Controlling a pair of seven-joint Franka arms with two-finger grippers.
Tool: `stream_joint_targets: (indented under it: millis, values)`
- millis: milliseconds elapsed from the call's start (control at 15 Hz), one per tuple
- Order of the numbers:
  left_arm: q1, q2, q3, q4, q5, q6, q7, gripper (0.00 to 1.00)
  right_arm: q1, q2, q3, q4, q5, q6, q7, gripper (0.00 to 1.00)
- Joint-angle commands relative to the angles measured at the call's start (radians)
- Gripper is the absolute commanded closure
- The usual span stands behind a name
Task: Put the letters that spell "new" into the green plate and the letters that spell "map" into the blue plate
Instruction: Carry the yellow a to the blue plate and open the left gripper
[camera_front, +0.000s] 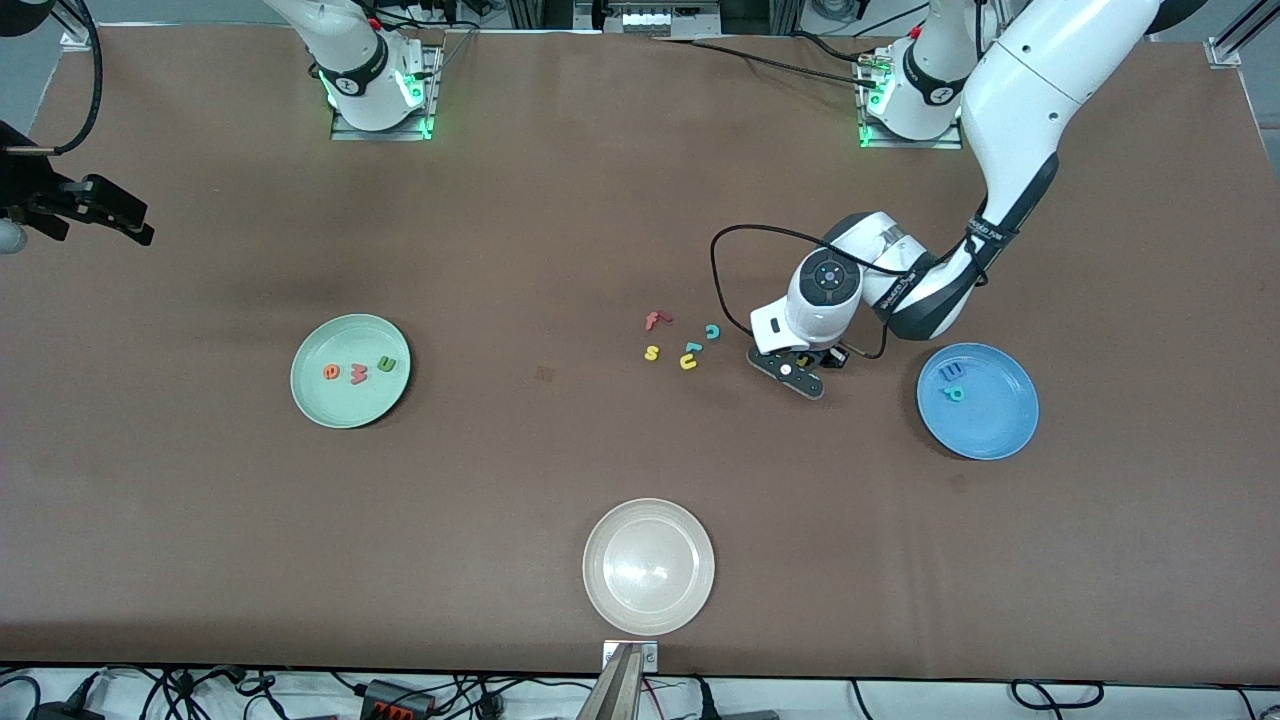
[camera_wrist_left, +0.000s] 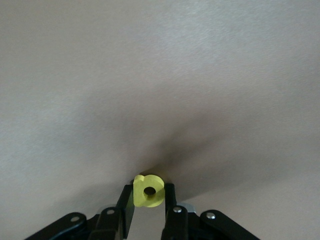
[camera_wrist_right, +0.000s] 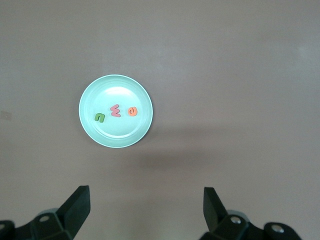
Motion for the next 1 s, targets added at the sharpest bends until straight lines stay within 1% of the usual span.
stream_joint_targets:
  millis: [0,133,200,266,333,466,665,732,799,865,932]
  values:
    - [0.011,-0.085,-0.008,0.022,0.015,-0.127,0.009,0.91,0.008,-0.017,-0.006,-0.018,-0.003,0.011,-0.006,0.0]
    - [0.018,-0.127,-0.008,0.062,0.012,-0.254,0.041,0.91,0.008,-0.015,-0.005,-0.018,0.0,0.011,-0.006,0.0]
    - [0.03,-0.143,-0.006,0.076,0.009,-0.297,0.067,0.91,0.008,-0.013,-0.005,-0.018,0.0,0.011,-0.006,0.0]
    - [0.066,-0.156,-0.008,0.082,0.009,-0.32,0.106,0.91,0.008,-0.012,-0.005,-0.018,-0.001,0.012,-0.008,0.0]
    - [0.126,-0.162,-0.008,0.082,0.006,-0.323,0.176,0.91,0.008,-0.009,-0.003,-0.018,-0.004,0.012,-0.013,0.0]
    - [0.212,-0.156,-0.008,0.093,0.003,-0.322,0.291,0.91,0.011,-0.007,-0.002,-0.018,-0.006,0.011,-0.014,0.0]
    - [0.277,-0.142,-0.006,0.095,0.003,-0.314,0.325,0.89,0.012,0.0,-0.002,-0.018,-0.004,0.011,-0.014,0.0]
    - [0.297,-0.122,-0.006,0.095,0.003,-0.311,0.325,0.82,0.015,0.0,-0.002,-0.018,-0.004,0.011,-0.014,0.0]
    - [0.317,-0.11,-0.006,0.096,0.003,-0.311,0.325,0.51,0.015,0.002,-0.002,-0.018,-0.004,0.011,-0.014,0.0]
    - [0.326,-0.107,-0.008,0.096,0.003,-0.311,0.327,0.01,0.015,0.002,-0.002,-0.018,-0.004,0.009,-0.014,0.0]
    - [0.327,-0.11,-0.008,0.096,0.003,-0.314,0.325,0.0,0.015,0.002,-0.002,-0.017,-0.004,0.009,-0.014,0.0]
